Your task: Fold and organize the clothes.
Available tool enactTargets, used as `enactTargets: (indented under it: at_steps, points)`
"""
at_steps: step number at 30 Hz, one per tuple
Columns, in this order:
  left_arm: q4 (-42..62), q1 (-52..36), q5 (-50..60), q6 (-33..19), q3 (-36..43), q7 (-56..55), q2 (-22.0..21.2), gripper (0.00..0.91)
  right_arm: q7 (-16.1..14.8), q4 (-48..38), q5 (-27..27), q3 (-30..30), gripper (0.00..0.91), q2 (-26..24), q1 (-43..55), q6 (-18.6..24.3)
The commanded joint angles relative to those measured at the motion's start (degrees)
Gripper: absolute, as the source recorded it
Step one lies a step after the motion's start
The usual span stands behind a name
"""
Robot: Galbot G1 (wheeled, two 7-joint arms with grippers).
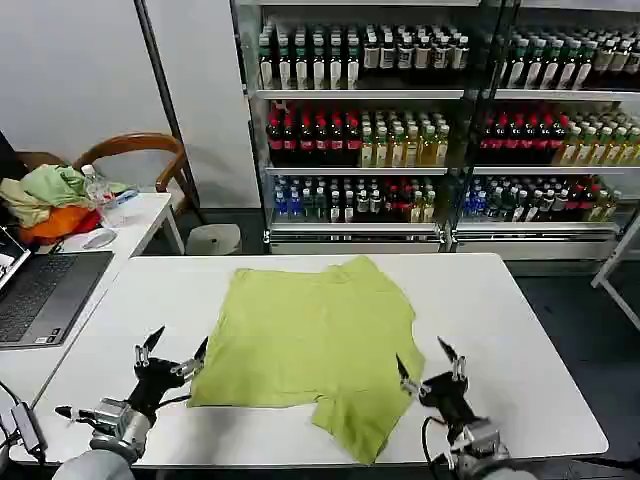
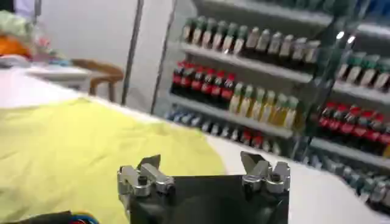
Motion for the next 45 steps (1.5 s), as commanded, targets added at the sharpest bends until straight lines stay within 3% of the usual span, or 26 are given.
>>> enactTargets:
  at_steps: [1,9,15,22,30,31,32,33,34,40,45]
  points:
    - [-1.37,2.35,-5.58,13.96,0.8,-2.16,1.12,0.907,0.71,1.92,2.44,-2.1,0.907,-1.81,-4.15,-2.2]
    - [-0.87,2.91,-7.48,14.39,0.94,-4.52,0.84,0.907,3.59,-0.5,0.48,-5.85,0.907,-0.08,-3.52,-1.54]
    - [-1.26,3.39,-9.31,14.66,-0.17,-4.85,0.94,0.907,4.18,-0.77,1.32,-7.27,0.907,0.07,-2.95,-1.48]
    - [-0.25,2.56,-10.01,14.12,-0.1,-4.82,0.71,0.907,7.9,-1.65,3.02,-9.54,0.907,0.67,-2.28,-1.95]
    - [0.55,2.21,-10.37,13.21,0.27,-4.87,0.31,0.907,9.2,-2.91,4.3,-10.57,0.907,0.87,-1.15,-1.62]
    - [0.43,2.47,-10.2,13.29,0.41,-4.69,0.28,0.907,9.33,-2.83,4.8,-10.63,0.725,0.85,-1.15,-1.75]
    - [0.41,2.55,-10.17,13.27,0.52,-4.6,0.25,0.282,9.29,-2.77,5.29,-10.67,0.242,0.87,-1.14,-1.83]
    - [0.5,2.53,-10.21,13.11,0.72,-4.58,0.17,0.04,9.29,-2.76,5.54,-10.75,0.111,0.91,-1.09,-1.83]
    - [0.61,2.51,-10.22,12.81,0.79,-4.46,0.11,0.04,9.25,-2.76,6.18,-10.84,0.0,1.0,-0.97,-1.79]
    - [0.3,2.63,-10.19,12.39,1.62,-4.11,-0.13,0.04,8.95,-2.26,8.41,-10.69,0.0,0.92,-0.71,-2.03]
    - [0.28,2.55,-10.13,12.0,1.88,-3.75,-0.23,0.05,7.0,-2.7,10.87,-10.3,0.0,0.9,-0.01,-1.86]
